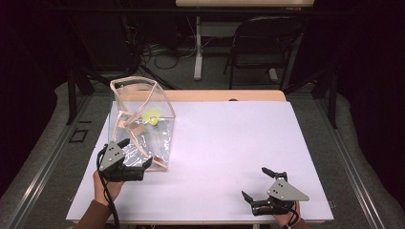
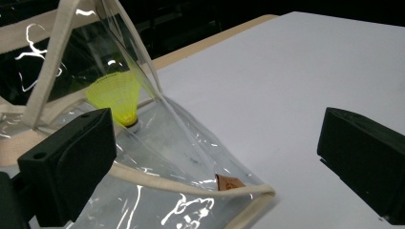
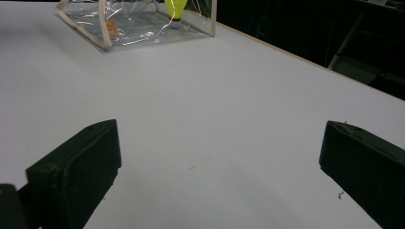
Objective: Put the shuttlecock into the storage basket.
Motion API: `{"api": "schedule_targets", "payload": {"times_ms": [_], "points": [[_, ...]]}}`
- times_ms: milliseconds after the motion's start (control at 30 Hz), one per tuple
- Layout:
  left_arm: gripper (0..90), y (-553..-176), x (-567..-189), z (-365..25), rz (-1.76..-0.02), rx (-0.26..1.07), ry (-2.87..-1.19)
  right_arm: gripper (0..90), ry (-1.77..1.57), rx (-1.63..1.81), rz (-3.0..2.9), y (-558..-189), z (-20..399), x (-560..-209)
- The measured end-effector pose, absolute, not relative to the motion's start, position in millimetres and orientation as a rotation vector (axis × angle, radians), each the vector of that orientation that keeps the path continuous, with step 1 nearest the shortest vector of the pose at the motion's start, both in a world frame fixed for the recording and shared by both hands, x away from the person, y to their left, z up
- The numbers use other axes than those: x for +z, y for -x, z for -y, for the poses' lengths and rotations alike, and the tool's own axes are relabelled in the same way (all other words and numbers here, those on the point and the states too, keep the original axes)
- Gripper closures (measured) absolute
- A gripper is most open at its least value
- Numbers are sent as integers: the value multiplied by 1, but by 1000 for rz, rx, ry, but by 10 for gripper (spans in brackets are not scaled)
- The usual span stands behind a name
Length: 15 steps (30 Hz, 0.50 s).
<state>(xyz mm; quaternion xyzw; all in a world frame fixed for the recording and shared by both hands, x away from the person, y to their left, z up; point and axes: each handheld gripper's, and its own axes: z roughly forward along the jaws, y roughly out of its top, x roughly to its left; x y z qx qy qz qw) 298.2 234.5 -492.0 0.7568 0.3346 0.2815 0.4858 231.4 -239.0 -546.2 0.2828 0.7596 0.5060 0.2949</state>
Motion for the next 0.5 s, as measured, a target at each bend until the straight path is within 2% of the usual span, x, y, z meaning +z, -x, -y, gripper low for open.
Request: {"api": "schedule_targets", "payload": {"times_ms": [500], "points": [[0, -273, -530, -234, -786, 651, -1867, 0, -750, 1337, -2024, -231, 239, -546]]}}
